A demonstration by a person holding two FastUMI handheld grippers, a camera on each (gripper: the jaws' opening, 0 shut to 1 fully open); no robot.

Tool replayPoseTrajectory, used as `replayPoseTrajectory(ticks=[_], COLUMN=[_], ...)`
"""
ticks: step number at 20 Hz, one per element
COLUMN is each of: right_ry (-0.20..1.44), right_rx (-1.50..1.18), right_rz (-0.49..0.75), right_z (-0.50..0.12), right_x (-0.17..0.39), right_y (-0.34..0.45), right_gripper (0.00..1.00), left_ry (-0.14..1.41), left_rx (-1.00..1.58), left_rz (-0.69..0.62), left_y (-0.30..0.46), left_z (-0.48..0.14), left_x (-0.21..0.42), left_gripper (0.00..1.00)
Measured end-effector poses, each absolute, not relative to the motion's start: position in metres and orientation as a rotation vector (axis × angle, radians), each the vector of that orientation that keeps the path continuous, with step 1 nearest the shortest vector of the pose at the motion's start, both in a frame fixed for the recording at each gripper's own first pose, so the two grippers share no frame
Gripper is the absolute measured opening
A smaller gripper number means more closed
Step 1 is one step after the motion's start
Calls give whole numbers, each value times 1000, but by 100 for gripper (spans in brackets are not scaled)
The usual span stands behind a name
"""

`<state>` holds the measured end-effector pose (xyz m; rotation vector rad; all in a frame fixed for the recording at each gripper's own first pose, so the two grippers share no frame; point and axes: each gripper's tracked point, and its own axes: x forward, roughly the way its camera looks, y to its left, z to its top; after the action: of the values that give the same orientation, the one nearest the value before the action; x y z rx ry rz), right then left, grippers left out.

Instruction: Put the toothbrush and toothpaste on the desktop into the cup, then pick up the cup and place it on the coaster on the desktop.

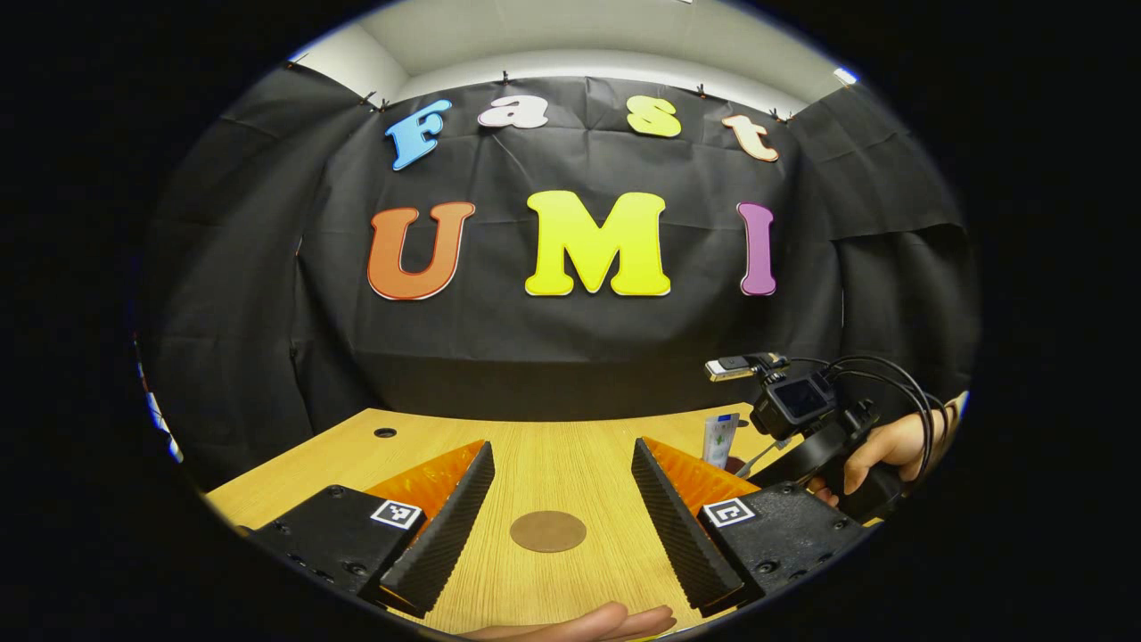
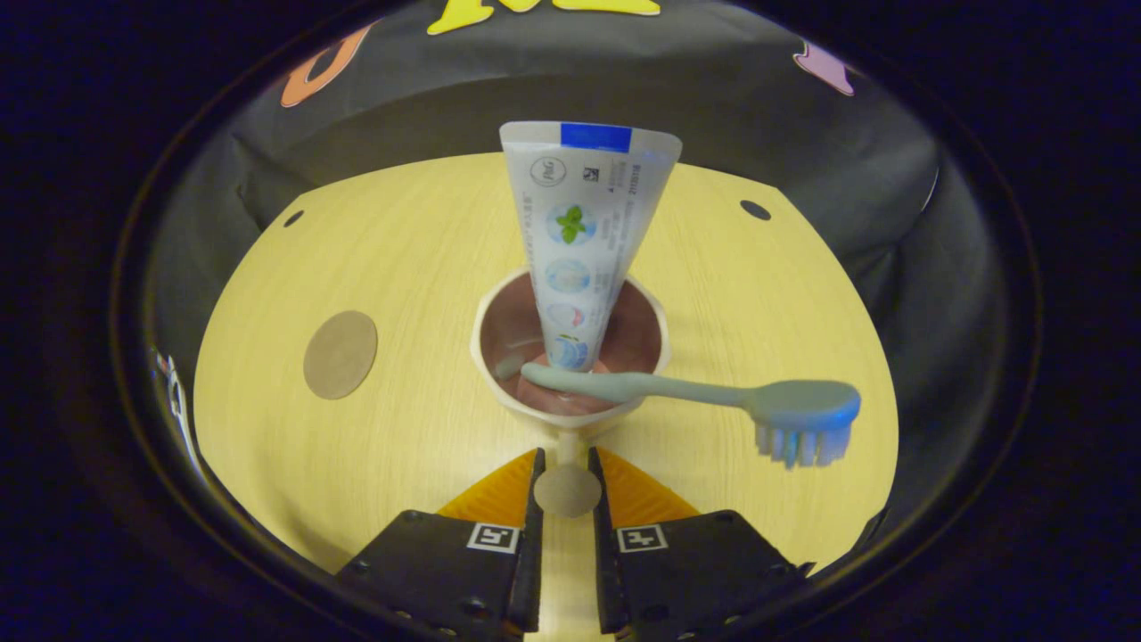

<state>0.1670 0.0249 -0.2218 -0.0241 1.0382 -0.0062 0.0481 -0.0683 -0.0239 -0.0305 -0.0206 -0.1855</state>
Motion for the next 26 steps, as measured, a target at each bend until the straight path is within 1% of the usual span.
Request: replayPoseTrajectory(ticks=[1,2,3,4,5,7,8,9,10,11,12,14,15,17,21,26], right_ry=[1030,1023,1032,1059,1088,1122,1137,1151,1164,1170,1166,1158,1163,1159,1139,1079], right_rx=[-23,-29,-33,-42,-66,-77,-76,-78,-77,-82,-86,-87,-87,-98,-91,-110], right_rz=[-7,-19,-33,-48,-64,-72,-75,-76,-70,-75,-77,-80,-83,-93,-84,-44], right_z=[-216,-213,-211,-211,-213,-213,-213,-215,-215,-215,-219,-216,-216,-217,-211,-183], right_x=[170,175,177,176,174,172,173,173,174,176,180,182,182,182,182,182], right_y=[26,25,23,22,19,19,19,20,22,24,25,23,23,20,20,31], right_gripper=[33,37,37,41,39,39,43,43,39,39,30,27,23,19,19,19], left_ry=[-18,-19,-22,-25,-28,-35,-35,-35,-34,-32,-30,-33,-36,-39,-51,-39], left_rx=[-30,-29,-28,-25,-20,-16,-16,-15,-14,-11,-10,-9,-8,-4,-2,-12], left_rz=[-189,-194,-196,-199,-199,-201,-205,-207,-206,-204,-201,-198,-195,-192,-192,-172], left_y=[-69,-70,-71,-72,-72,-73,-73,-73,-73,-72,-72,-70,-68,-67,-66,-55], left_z=[-25,-24,-24,-23,-23,-21,-23,-23,-23,-24,-24,-23,-22,-22,-19,-21], left_x=[48,47,47,47,46,46,45,46,45,47,48,48,48,47,47,51], left_gripper=[99,99,99,99,99,99,99,99,99,99,99,99,99,99,99,99])
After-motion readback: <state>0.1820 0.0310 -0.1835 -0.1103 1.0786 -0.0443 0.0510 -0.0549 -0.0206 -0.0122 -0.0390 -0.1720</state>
